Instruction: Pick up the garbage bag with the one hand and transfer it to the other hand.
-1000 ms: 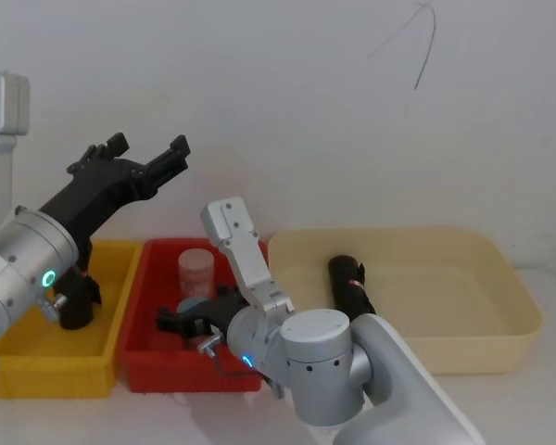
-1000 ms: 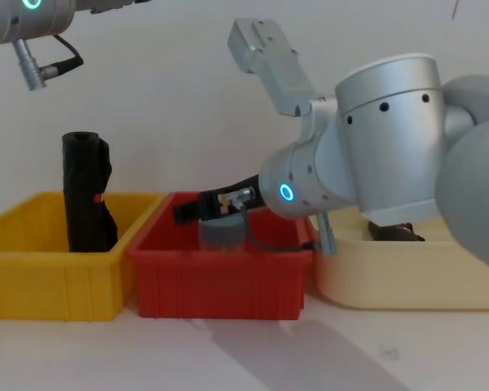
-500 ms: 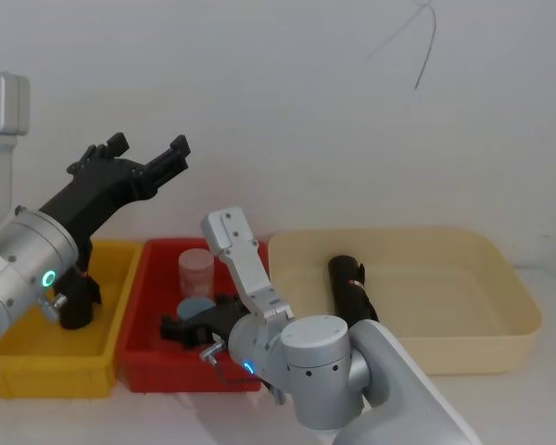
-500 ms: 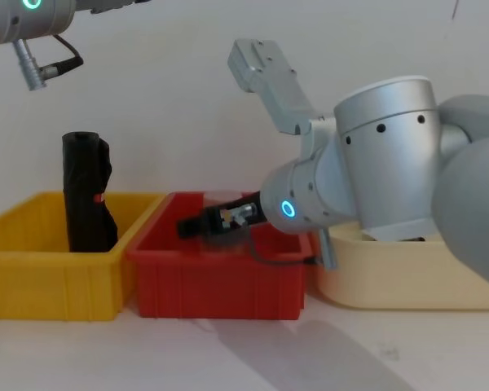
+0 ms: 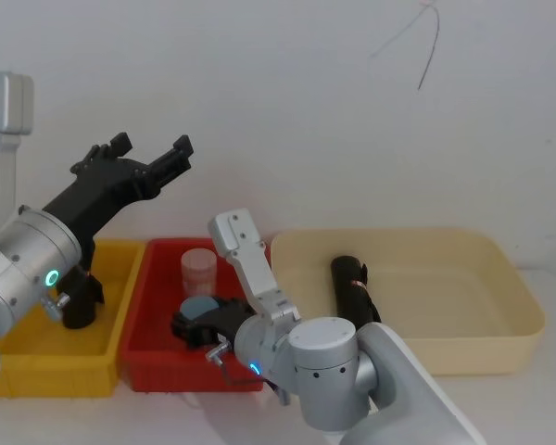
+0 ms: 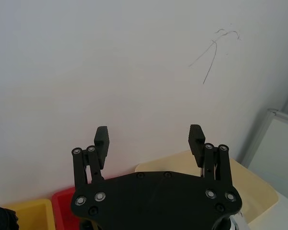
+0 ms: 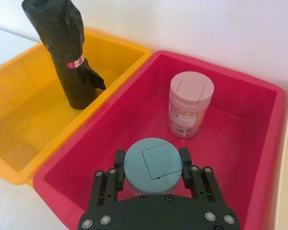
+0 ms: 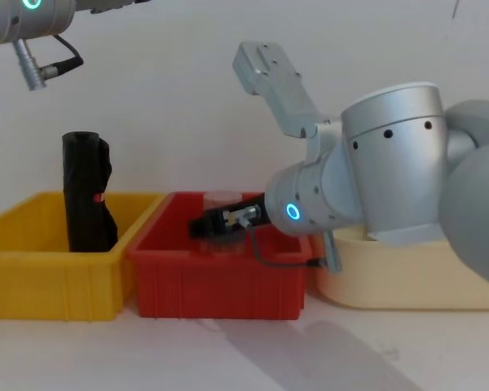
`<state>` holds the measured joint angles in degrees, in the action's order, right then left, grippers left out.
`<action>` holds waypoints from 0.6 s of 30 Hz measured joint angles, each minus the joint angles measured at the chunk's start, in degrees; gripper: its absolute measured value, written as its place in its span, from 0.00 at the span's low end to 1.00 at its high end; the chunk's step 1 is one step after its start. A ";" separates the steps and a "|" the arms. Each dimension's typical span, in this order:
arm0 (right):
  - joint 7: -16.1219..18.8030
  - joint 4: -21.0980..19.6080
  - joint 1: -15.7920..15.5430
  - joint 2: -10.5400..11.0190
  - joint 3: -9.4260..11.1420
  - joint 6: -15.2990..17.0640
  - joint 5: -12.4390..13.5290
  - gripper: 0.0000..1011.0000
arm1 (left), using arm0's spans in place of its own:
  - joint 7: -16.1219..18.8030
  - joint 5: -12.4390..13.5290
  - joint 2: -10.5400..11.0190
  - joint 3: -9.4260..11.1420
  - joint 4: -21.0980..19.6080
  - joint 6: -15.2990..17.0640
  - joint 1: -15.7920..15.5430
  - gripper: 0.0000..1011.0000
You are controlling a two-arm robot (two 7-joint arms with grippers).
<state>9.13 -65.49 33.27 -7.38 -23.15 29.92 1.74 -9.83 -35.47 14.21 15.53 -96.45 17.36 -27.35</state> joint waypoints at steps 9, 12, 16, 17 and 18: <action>0.21 -1.81 -0.47 0.01 1.44 -0.04 0.31 0.64 | 0.00 0.00 0.00 0.00 0.00 0.00 0.00 0.99; 0.21 -2.94 -0.66 0.02 2.33 -0.04 0.67 0.64 | 0.00 0.00 0.00 0.00 0.00 0.00 0.00 0.99; 0.16 -4.75 -0.88 0.03 3.75 -0.12 1.41 0.64 | 0.00 0.00 0.00 0.00 0.00 0.00 0.00 0.99; 0.09 -5.61 -0.95 0.05 4.44 -0.18 1.73 0.64 | 0.00 0.00 0.00 0.00 0.00 0.00 0.00 0.99; 0.03 -6.02 -0.97 0.07 4.76 -0.23 1.96 0.64 | 0.00 0.00 0.00 0.00 0.00 0.00 0.00 0.99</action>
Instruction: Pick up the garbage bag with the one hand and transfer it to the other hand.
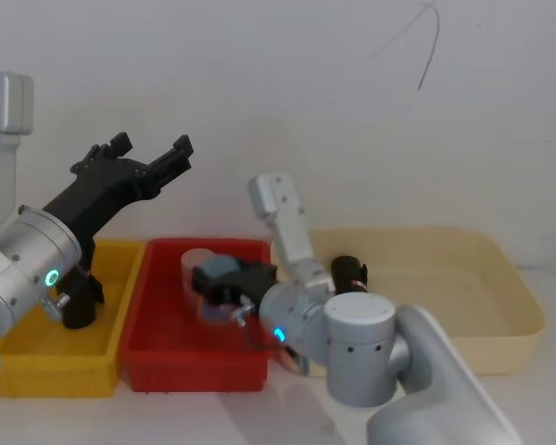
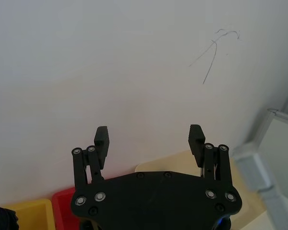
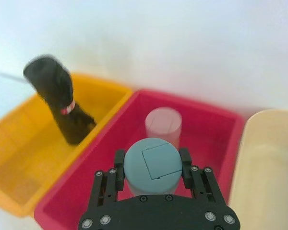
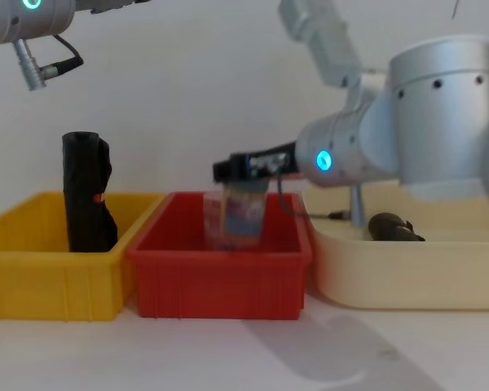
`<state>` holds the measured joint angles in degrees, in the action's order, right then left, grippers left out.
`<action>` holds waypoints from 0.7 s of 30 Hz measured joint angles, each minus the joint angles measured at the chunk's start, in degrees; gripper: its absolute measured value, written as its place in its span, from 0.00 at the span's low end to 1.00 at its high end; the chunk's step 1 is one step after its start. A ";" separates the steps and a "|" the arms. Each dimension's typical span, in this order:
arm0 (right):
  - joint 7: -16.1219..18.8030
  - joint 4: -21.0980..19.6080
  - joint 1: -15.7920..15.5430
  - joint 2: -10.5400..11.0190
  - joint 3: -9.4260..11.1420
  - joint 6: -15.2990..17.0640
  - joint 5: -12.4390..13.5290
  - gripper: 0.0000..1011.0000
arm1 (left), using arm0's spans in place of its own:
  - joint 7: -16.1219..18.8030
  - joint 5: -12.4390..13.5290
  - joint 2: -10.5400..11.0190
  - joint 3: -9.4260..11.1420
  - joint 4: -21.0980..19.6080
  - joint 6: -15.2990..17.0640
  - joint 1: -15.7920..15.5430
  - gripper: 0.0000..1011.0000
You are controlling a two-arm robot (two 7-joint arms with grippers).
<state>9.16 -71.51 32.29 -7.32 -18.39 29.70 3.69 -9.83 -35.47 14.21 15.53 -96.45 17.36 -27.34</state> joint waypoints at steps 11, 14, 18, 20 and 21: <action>-1.07 -7.28 -0.51 0.56 7.04 -0.03 4.10 0.64 | 0.00 0.00 0.00 0.00 0.00 0.00 0.00 0.99; -1.37 -8.70 -0.92 0.70 8.56 0.17 4.97 0.64 | 0.00 0.00 0.00 0.00 0.00 0.00 0.00 0.99; -1.87 -11.39 -2.13 0.90 11.40 0.92 6.62 0.64 | 0.00 0.00 0.00 0.00 0.00 0.00 0.00 0.99; -2.00 -12.05 -2.61 0.98 12.12 1.16 7.16 0.64 | 0.00 0.00 0.00 0.00 0.00 0.00 0.00 0.99; -2.00 -12.05 -2.61 0.98 12.12 1.16 7.16 0.64 | 0.00 0.00 0.00 0.00 0.00 0.00 0.00 0.99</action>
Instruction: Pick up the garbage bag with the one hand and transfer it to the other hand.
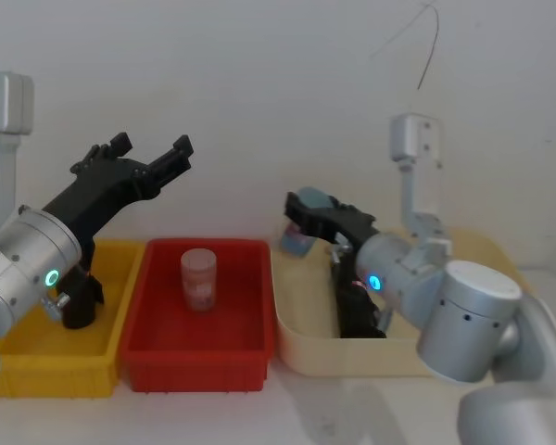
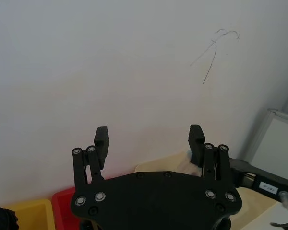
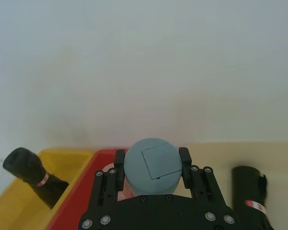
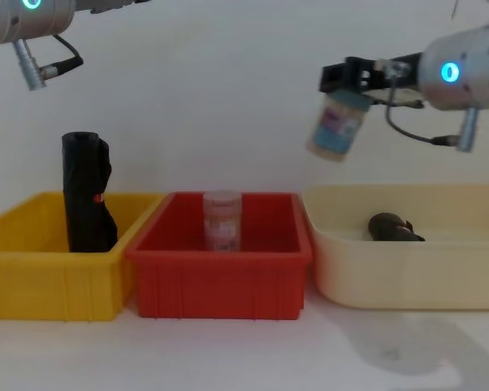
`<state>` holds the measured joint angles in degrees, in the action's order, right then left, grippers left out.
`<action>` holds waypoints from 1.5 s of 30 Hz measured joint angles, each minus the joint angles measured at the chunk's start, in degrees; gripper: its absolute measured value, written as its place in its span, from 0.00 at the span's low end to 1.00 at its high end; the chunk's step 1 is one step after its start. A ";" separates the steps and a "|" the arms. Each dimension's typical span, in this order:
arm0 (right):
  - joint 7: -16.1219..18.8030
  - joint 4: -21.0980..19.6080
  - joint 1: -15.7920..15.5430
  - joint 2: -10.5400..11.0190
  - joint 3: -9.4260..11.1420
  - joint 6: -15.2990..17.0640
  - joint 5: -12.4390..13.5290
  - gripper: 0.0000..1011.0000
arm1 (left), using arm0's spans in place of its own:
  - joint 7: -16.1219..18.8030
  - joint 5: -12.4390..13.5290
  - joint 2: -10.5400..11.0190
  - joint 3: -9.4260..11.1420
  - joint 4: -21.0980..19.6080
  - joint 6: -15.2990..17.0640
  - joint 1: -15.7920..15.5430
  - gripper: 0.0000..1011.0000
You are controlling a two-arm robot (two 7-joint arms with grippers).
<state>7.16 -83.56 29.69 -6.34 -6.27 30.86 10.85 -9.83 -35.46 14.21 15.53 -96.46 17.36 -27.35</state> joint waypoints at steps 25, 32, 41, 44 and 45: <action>0.30 -3.52 -8.75 3.05 1.51 -13.60 -0.56 0.99 | -0.04 -0.07 0.03 0.00 0.00 0.00 0.05 0.99; 1.25 -3.44 -12.42 4.83 -0.40 -23.11 -2.86 0.99 | -0.74 -0.96 0.33 0.10 -0.01 0.16 0.79 0.99; 3.81 -5.61 -18.06 7.83 -3.45 -32.31 -5.11 0.99 | -1.45 -2.17 1.47 0.47 -0.29 1.40 2.79 0.99; 4.47 -6.29 -19.46 8.56 -4.30 -34.25 -5.55 0.99 | -1.62 -2.43 1.80 0.59 -0.37 1.74 3.31 0.99; 4.63 -6.44 -19.71 8.69 -4.48 -34.66 -5.66 0.99 | -1.64 -2.49 1.88 0.61 -0.39 1.82 3.43 0.99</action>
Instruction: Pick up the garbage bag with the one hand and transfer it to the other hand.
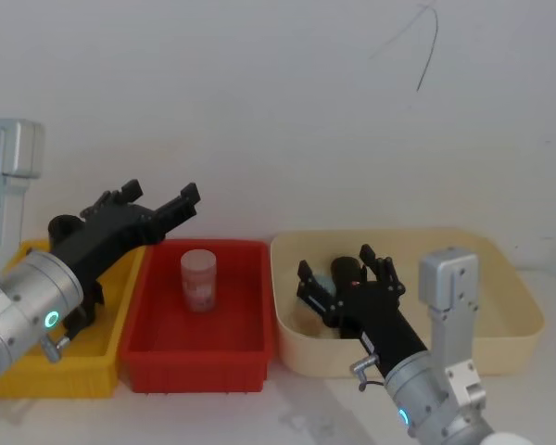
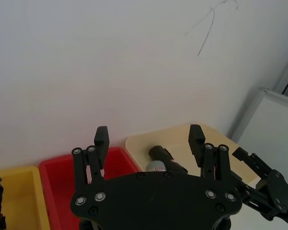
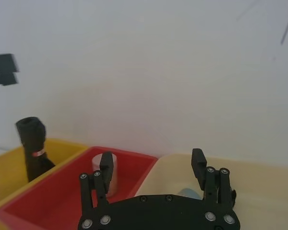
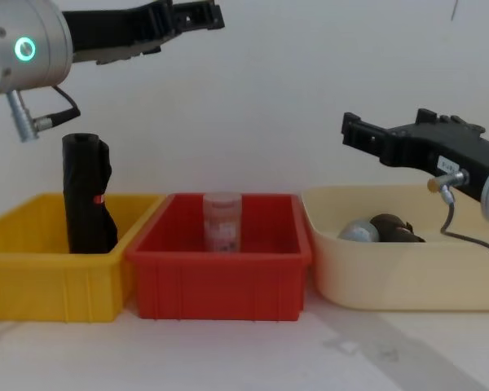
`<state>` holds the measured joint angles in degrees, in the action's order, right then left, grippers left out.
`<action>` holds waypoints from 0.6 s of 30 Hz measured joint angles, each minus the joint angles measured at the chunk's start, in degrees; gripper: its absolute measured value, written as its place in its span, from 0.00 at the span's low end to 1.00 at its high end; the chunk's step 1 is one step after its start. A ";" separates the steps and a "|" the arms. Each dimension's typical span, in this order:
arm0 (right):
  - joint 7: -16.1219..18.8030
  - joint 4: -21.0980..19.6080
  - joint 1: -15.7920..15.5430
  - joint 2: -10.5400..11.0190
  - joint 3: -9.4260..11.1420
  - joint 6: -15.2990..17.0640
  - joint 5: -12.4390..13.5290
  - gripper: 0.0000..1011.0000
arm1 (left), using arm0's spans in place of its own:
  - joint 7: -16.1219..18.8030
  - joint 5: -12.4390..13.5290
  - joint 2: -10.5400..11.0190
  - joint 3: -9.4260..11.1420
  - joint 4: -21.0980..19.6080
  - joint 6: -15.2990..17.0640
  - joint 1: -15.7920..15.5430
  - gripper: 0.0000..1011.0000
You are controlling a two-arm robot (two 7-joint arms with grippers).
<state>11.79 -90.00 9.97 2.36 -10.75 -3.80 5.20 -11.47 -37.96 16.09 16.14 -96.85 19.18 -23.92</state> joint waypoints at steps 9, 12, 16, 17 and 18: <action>1.12 -1.29 -2.40 1.30 -1.43 -3.42 -0.86 0.99 | -0.27 -0.46 0.60 0.19 -0.17 0.56 0.96 0.99; 1.32 -1.48 -2.80 1.51 -1.66 -3.96 -0.99 0.99 | -0.33 -0.56 0.71 0.22 -0.21 0.64 1.13 0.99; 1.53 -1.75 -3.34 1.79 -1.98 -4.74 -1.18 0.99 | -0.38 -0.63 0.84 0.24 -0.23 0.78 1.32 0.99; 1.63 -1.80 -3.48 1.87 -2.08 -4.95 -1.22 0.99 | -0.39 -0.66 0.87 0.25 -0.24 0.80 1.36 0.99; 1.68 -1.85 -3.56 1.91 -2.12 -5.08 -1.25 0.99 | -0.40 -0.67 0.89 0.26 -0.25 0.82 1.38 0.99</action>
<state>13.47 -91.84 6.41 4.26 -12.87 -8.88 3.94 -11.87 -38.62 16.98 16.40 -97.09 20.00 -22.54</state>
